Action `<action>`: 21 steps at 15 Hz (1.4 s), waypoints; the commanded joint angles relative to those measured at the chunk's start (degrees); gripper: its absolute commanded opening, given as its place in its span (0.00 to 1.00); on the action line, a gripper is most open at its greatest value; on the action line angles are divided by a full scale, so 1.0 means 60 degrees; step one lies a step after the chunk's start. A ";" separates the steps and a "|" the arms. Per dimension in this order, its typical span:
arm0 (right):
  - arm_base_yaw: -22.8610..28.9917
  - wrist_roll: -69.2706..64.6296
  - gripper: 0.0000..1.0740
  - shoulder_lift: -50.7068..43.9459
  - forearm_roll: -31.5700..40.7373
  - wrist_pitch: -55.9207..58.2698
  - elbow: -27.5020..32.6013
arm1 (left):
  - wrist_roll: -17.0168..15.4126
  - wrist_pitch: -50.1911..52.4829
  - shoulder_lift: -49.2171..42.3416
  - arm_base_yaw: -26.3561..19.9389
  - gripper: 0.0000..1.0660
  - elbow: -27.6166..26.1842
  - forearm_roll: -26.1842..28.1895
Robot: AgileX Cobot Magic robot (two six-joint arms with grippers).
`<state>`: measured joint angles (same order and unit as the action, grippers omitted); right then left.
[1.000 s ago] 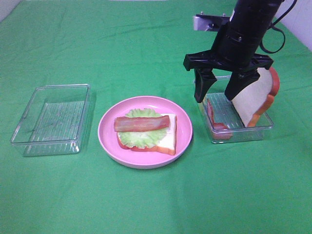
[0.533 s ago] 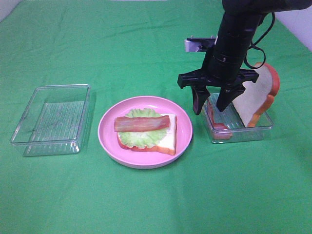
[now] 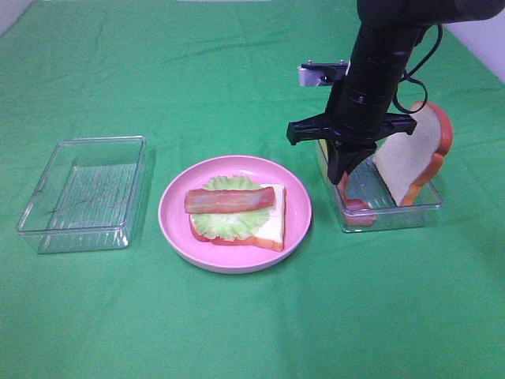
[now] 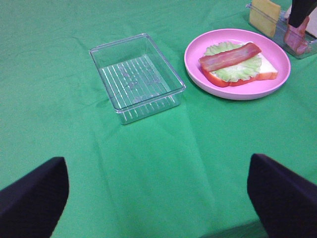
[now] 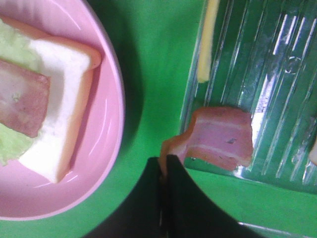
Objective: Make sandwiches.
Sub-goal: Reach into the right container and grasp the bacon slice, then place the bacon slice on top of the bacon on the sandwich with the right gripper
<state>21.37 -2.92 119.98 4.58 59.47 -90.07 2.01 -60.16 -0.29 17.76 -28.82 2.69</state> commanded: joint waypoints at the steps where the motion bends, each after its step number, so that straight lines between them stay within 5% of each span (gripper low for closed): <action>1: 0.0000 -0.0095 0.00 -0.0392 -0.0172 0.0162 -0.0048 | 0.0010 0.0105 -0.0191 0.0010 0.87 0.0010 0.0057; 4: 0.0000 -0.0086 0.00 -0.1251 -0.0124 0.0726 -0.0048 | 0.0010 0.0105 -0.0191 0.0010 0.87 0.0010 0.0057; 10: 0.0000 0.0745 0.00 -0.2941 0.2015 0.1767 -0.0048 | 0.0010 0.0105 -0.0191 0.0010 0.87 0.0010 0.0057; 14: 0.0162 0.2426 0.00 -0.2979 0.5625 0.0764 -0.0048 | 0.0010 0.0105 -0.0191 0.0010 0.87 0.0010 0.0057; 21: 0.0993 0.3829 0.00 -0.1299 0.8585 -0.0392 -0.0048 | 0.0010 0.0105 -0.0191 0.0010 0.87 0.0010 0.0057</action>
<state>26.30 18.45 110.29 52.83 59.30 -90.07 2.01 -60.16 -0.29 17.76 -28.82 2.69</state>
